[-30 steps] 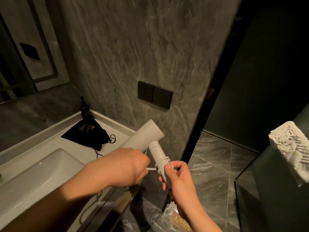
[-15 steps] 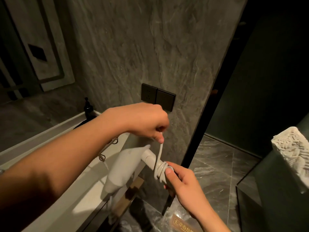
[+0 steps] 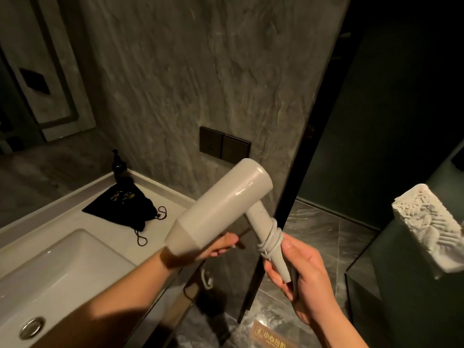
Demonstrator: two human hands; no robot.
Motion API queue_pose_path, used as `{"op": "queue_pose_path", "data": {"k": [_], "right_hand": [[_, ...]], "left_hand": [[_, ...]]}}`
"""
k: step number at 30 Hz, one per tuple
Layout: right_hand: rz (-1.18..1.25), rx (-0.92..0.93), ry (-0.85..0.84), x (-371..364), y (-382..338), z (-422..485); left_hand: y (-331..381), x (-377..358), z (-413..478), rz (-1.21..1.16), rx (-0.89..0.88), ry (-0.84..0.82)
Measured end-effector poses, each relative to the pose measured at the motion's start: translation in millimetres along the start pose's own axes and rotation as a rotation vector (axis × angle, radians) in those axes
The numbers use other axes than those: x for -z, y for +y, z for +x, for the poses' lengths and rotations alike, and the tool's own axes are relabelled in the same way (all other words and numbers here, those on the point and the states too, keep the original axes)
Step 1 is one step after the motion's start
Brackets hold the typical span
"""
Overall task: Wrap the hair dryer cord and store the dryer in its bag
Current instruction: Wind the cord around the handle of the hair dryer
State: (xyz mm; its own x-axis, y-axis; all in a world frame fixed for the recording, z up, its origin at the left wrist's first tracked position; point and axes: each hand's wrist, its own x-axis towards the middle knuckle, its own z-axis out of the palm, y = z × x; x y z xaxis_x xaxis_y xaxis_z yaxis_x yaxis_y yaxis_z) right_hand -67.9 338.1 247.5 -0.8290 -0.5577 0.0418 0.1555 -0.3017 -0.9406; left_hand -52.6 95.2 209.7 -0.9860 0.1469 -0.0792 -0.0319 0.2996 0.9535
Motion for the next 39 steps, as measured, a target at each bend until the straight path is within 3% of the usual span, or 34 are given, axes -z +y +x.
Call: {"op": "queue_pose_path", "data": {"k": [2, 5, 13, 21, 27, 34, 39], "right_hand": [[-0.062, 0.048, 0.087, 5.7, 6.1, 8.4], [-0.290, 0.105, 0.203, 16.3, 22.2, 22.9], [-0.960, 0.174, 0.314, 19.5, 53.8, 48.4], [-1.279, 0.220, 0.009, 9.3, 38.1, 54.8], [-1.221, 0.176, -0.291, 5.2, -2.7, 54.1], [-0.940, 0.032, -0.617, 11.8, -41.7, 55.6], [-0.688, 0.000, -0.626, 17.5, -40.3, 50.9]], "left_hand": [[-13.5, -20.6, -5.7, -0.066, 0.057, 0.060], [-16.6, -35.9, -13.2, 0.011, -0.031, 0.173], [17.6, -18.3, -31.0, 0.715, -0.148, 0.262], [95.7, 30.7, -28.5, 1.236, -0.154, 0.179], [121.5, 54.9, -11.4, 1.408, -0.188, 0.178], [113.7, 69.8, 3.9, 1.312, -0.119, 0.261], [72.2, 63.7, 4.2, 0.656, -0.050, 0.166]]}}
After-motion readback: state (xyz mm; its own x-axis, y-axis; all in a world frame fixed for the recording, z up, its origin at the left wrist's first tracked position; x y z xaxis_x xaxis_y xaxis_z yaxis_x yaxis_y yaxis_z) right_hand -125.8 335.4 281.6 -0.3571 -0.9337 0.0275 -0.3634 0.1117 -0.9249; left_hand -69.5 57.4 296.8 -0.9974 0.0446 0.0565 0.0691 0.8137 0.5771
